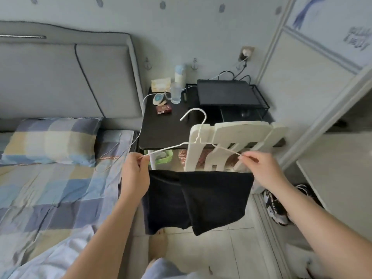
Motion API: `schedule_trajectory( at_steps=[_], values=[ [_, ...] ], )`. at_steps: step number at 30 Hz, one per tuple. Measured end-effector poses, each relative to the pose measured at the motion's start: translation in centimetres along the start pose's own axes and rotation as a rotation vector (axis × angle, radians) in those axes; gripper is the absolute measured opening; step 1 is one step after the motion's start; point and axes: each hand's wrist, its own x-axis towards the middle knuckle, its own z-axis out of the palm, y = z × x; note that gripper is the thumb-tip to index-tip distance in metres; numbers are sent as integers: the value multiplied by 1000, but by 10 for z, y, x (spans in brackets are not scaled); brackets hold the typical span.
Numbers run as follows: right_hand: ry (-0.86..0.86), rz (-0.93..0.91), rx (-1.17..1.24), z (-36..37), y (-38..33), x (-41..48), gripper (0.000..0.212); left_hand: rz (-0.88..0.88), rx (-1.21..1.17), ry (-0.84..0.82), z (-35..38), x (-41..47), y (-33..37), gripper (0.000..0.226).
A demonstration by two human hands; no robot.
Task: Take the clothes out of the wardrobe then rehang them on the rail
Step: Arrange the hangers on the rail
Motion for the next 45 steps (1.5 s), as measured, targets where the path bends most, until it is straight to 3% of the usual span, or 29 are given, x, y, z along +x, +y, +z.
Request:
schedule_trajectory(
  at_steps=[7, 16, 25, 32, 36, 38, 42, 45],
  values=[
    [83, -14, -14, -103, 16, -29, 10, 181, -52, -262, 102, -28, 104, 17],
    [275, 94, -69, -225, 34, -48, 34, 444, -139, -604, 226, -37, 233, 18],
    [531, 208, -211, -349, 16, -58, 32, 848, -218, -861, 334, -16, 389, 13],
    [737, 324, -427, -445, -26, -38, 31, 1232, -294, -831, 369, -12, 520, 24],
    [837, 405, -483, -494, -53, -22, 25, 1360, -321, -1047, 359, -18, 577, 20],
    [898, 435, -452, -514, -63, -13, 24, 1365, -324, -1187, 348, -21, 600, 21],
    [1005, 479, -224, -544, -77, 10, 22, 1209, -387, -1473, 325, -28, 640, 37],
    [1103, 475, 14, -562, -79, 27, 17, 862, -368, -1861, 308, -33, 665, 55]
  ],
)
